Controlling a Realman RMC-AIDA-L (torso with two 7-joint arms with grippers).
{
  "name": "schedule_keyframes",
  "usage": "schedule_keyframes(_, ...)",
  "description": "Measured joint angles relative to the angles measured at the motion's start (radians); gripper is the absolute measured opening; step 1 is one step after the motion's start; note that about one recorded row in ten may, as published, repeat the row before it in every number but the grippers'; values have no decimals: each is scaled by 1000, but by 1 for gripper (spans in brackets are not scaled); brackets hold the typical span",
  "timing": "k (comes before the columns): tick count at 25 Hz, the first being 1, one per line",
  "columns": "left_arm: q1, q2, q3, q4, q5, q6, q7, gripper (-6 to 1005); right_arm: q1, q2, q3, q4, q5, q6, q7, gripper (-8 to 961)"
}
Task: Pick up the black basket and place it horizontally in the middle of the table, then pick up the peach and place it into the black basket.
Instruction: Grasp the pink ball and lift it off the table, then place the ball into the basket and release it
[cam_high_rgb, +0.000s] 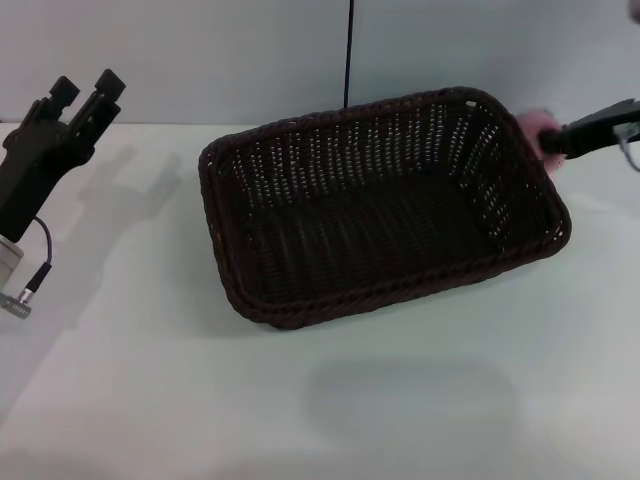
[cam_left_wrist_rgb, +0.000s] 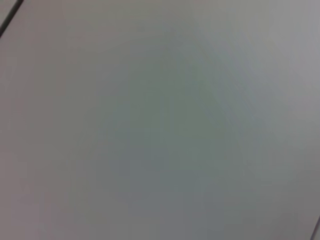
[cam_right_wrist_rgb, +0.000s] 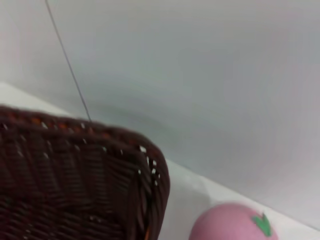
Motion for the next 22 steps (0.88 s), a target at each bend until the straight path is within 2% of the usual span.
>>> schedule_keyframes(1,1,1,-1,0,0,0,0,790,-36,0,3,-65,34,-39,3,106)
schedule_keyframes(2,1,1,-1,0,0,0,0,790,-36,0,3,-65,34,-39,3,100)
schedule_keyframes(3,1,1,-1,0,0,1,0,790,-74,2,9,-145,52,-78,20,93)
schedule_keyframes(5,3,1,-2,0,0,1,0,789,-88,4,11,-185,56,-93,28,81)
schedule_keyframes(6,4,2,-3,0,0,2,0,789,-123,10,13,-269,73,-130,47,75)
schedule_keyframes(10,6,2,-4,0,0,2,0,789,-155,13,35,-349,136,-192,50,47)
schedule_keyframes(11,6,3,-4,0,0,2,0,789,-166,13,54,-392,209,-256,47,39)
schedule_keyframes(13,6,3,-4,0,0,2,0,788,-169,13,59,-408,239,-280,45,37)
schedule_keyframes(16,6,3,-3,0,0,2,0,788,-171,10,54,-440,372,-375,20,52)
schedule_keyframes(22,8,2,-1,0,0,2,0,787,-151,6,-11,-401,429,-414,-5,81)
